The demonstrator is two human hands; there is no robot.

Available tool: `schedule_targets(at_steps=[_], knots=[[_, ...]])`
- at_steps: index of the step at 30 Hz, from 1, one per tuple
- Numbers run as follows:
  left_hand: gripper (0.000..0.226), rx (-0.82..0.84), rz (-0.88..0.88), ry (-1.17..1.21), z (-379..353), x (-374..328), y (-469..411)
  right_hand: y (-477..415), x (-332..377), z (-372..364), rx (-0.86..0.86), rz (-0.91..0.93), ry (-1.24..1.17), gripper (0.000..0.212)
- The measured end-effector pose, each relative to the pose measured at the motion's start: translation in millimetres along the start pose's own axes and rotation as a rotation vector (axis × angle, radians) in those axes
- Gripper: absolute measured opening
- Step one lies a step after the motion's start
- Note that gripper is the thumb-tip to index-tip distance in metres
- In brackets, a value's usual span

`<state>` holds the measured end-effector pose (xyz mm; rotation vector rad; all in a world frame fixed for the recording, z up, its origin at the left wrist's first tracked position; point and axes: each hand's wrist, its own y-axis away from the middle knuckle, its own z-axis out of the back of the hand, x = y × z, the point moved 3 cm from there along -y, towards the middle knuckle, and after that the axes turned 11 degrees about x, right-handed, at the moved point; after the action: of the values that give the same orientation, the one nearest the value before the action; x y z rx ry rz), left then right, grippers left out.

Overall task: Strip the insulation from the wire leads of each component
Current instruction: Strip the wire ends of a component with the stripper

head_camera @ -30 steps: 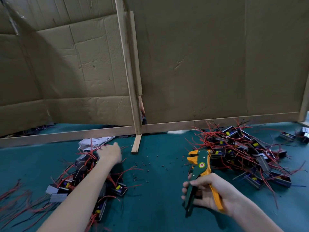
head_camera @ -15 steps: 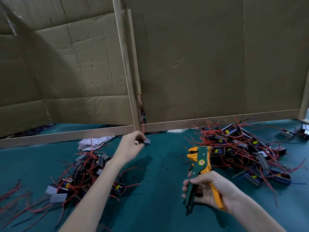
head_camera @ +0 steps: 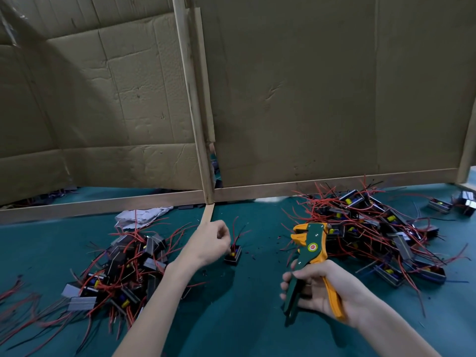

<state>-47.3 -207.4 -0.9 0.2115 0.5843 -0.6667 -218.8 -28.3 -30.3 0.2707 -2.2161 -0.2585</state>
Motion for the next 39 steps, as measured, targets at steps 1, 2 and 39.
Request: schedule_targets(at_steps=[1,2,39], knots=[[0.014,-0.066,0.03,-0.019,-0.4,2.2,-1.2,0.1,-0.4,-0.6,0.004,0.001,0.003,0.03],[0.012,-0.128,0.053,-0.027,-2.6,4.1,-2.2,0.3,-0.6,-1.9,0.009,0.002,0.007,0.026],[0.011,0.014,-0.315,0.794,-0.9,-58.1,13.1,8.2,3.7,-20.3,0.183,0.199,0.168,0.032]])
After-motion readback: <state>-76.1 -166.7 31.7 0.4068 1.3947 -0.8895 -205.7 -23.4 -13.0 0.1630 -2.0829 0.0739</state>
